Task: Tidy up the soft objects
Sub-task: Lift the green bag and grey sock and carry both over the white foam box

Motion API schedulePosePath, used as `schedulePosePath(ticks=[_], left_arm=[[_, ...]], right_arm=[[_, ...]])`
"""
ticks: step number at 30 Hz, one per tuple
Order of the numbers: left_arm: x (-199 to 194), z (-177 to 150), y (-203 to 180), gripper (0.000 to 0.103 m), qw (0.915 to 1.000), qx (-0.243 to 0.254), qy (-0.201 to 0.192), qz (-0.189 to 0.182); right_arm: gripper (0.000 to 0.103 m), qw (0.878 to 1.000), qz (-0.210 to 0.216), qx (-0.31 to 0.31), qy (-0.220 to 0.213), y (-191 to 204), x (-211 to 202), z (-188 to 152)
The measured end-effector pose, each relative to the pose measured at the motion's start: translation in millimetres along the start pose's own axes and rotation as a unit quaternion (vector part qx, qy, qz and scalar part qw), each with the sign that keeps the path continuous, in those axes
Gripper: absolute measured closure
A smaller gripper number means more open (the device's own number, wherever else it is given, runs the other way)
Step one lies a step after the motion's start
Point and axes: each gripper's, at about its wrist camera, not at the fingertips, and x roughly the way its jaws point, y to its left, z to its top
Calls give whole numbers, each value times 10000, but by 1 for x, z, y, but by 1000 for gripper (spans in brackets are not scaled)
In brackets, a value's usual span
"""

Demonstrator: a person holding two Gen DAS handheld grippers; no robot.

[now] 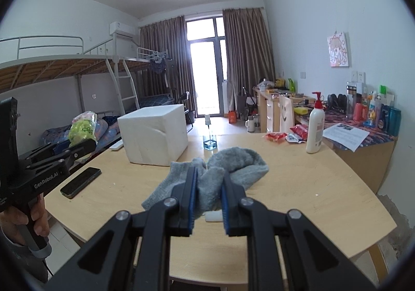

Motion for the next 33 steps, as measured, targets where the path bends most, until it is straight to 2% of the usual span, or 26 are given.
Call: schedulePosePath(ticks=[5,9,24,33], left_arm=[[-12,-2,1,65,9999,-26,-134,29],[-15,-3,3,65,9999,-39,-96,131],[-23,-2,45,65,9961,-159,-41,870],[-10,5,64,65,9954,-267,78,914]], right_arm=[[83,9999,79,-58,-83,5,-4,1],[83,9997,182,-112,-113,11,-3,2],[83,9939,1026,-384,-77,59,37,16],[83,9904,1302,-458,-8,75,59,29]])
